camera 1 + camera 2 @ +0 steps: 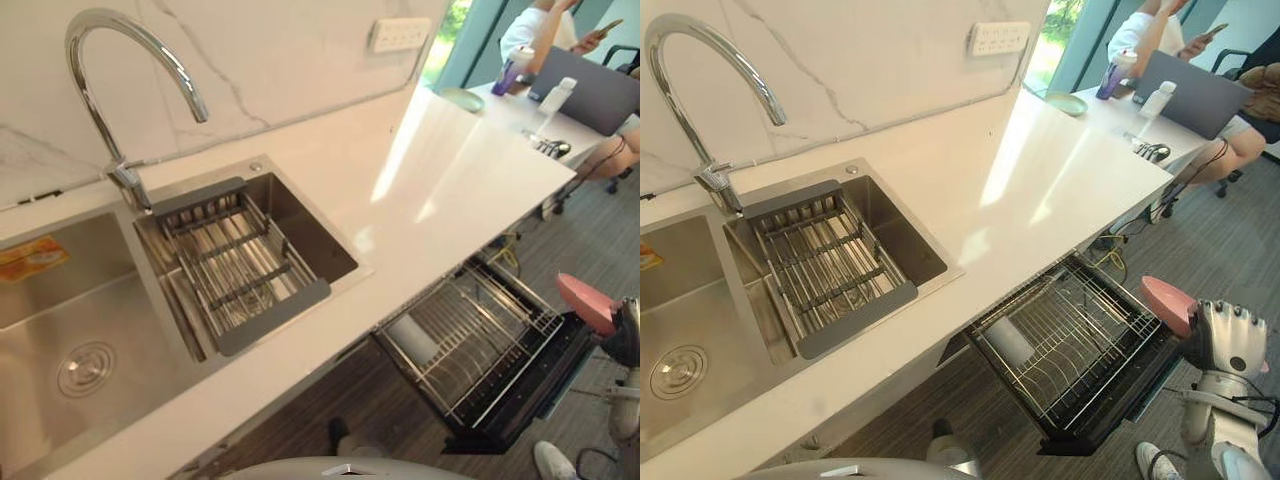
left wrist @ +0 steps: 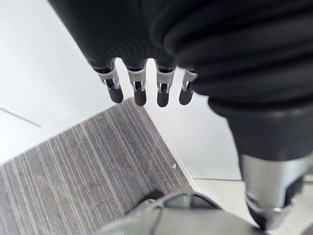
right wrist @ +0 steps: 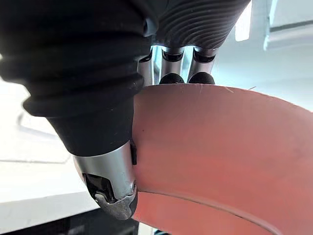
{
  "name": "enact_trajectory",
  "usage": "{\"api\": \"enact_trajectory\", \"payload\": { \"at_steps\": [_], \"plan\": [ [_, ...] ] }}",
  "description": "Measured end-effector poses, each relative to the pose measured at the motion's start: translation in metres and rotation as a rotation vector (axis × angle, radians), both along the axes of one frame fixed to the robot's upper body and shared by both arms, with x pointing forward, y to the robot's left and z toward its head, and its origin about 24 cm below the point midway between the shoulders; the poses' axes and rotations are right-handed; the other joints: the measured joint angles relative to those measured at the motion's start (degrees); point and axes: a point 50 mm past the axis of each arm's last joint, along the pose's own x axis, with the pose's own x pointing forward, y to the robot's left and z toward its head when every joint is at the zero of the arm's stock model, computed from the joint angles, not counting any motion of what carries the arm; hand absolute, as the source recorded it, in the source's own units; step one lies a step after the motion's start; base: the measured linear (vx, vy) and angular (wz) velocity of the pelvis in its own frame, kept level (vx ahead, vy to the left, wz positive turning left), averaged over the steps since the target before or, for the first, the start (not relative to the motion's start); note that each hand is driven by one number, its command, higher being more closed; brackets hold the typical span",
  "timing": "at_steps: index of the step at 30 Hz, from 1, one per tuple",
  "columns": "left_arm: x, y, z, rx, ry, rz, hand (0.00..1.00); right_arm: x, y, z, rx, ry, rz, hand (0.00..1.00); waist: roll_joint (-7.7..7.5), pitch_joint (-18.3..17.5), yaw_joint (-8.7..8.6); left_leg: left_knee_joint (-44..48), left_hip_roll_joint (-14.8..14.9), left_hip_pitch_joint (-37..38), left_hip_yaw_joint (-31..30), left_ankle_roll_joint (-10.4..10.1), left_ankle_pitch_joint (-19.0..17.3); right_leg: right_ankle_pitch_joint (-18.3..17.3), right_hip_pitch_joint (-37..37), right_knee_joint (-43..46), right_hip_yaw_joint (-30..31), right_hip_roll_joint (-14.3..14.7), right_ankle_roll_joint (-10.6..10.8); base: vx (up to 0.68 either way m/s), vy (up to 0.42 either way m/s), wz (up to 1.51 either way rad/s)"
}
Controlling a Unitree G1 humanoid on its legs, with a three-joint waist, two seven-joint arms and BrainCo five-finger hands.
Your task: Walk over to the sink, pick up the cup, carry it to the dishwasher, place the cup inside the dishwasher, then close the dishwasher door
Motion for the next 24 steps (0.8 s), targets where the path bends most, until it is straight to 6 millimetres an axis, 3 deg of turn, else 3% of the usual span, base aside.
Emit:
{"api": "enact_trajectory", "payload": {
  "at_steps": [3, 10, 14, 18, 24],
  "plan": [
    [0.011, 0.003, 0.002, 0.074, 0.011, -0.107, 0.00, 0.003, -0.001, -0.007, 0.054, -0.037, -0.043, 1.00, 0.67, 2.6, 0.16, 2.9, 1.1, -1.4, -0.1, 0.0, -1.0, -0.1, -0.3, 0.3, 0.0, 0.4, 0.2, -0.08, -0.022, -0.01],
    [0.018, 0.001, 0.003, 0.070, 0.048, -0.112, 0.00, 0.012, -0.002, -0.017, 0.144, -0.076, -0.111, 1.00, 2.05, 6.2, 0.21, 4.8, 2.1, -4.1, -0.1, 0.1, -1.0, 0.6, -2.6, 0.5, 0.0, 0.7, 1.3, -0.06, -0.021, -0.01],
    [0.026, -0.002, 0.003, 0.062, 0.033, -0.115, 0.00, 0.022, -0.002, -0.013, 0.176, -0.120, -0.128, 1.00, 4.13, 8.2, 0.17, 4.2, 1.8, -5.8, -0.2, 0.3, 0.0, 1.5, -4.2, 0.2, -0.2, 0.6, 1.8, -0.03, -0.026, 0.04],
    [0.039, -0.003, 0.004, 0.054, 0.002, -0.124, 0.00, 0.032, 0.001, -0.015, 0.204, -0.122, -0.125, 1.00, 5.69, 10.0, 0.07, 0.1, 0.0, -5.9, -1.5, 0.4, 3.3, 2.7, -4.5, -1.6, -1.6, -0.1, 1.5, -0.02, -0.042, 0.16],
    [0.041, -0.006, 0.003, 0.014, -0.008, -0.107, 0.00, 0.054, 0.006, 0.001, 0.183, -0.165, -0.077, 1.00, 7.24, 11.9, 0.14, -5.9, -1.5, -6.0, -4.5, -0.4, 7.9, 3.8, -5.0, -5.0, -3.1, -0.4, 0.2, -0.04, -0.075, 0.10]
  ]
}}
